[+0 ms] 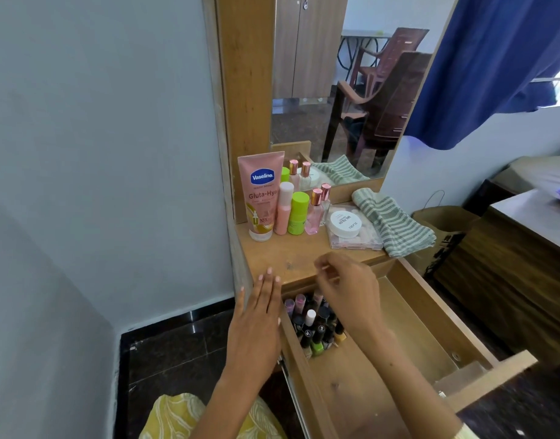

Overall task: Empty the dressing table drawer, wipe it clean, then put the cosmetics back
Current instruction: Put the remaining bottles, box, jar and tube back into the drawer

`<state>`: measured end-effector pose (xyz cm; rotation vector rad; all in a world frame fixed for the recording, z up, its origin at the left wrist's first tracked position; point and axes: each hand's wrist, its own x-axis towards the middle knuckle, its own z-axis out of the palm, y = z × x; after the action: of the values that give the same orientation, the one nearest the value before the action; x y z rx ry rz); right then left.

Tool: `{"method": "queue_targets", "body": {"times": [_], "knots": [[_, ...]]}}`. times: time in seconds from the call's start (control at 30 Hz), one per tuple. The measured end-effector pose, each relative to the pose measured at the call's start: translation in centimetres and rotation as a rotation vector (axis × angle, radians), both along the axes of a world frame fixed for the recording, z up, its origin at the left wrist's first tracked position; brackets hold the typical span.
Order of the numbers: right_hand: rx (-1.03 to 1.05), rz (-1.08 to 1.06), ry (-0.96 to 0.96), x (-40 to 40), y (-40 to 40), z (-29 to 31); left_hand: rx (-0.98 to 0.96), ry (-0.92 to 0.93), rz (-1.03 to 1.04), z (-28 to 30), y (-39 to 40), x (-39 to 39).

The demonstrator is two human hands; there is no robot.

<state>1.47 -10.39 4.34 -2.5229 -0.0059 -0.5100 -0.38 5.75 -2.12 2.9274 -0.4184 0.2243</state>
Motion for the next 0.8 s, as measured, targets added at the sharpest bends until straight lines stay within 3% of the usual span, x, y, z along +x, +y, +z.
{"method": "queue_targets", "body": {"times": [0.17,0.4,0.57,0.7,0.8], "knots": [[-0.125,0.140,0.003,4.7,1.5,1.0,0.021,0.041,0.012,0.0,0.1,0.2],[-0.293,0.091,-0.050,9.3,2.3,1.8,0.066,0.095,0.014,0.9,-0.1,0.1],[-0.244,0.078,-0.151,10.5,2.7,2.5,0.081,0.106,0.020,1.2,-0.2,0.0],[-0.122,0.098,-0.334,10.0,2.6,2.5,0.097,0.109,0.026,1.2,-0.3,0.0],[-0.018,0.139,-0.363,8.7,2.3,2.0,0.098,0.117,0.029,1.1,-0.3,0.0]]}}
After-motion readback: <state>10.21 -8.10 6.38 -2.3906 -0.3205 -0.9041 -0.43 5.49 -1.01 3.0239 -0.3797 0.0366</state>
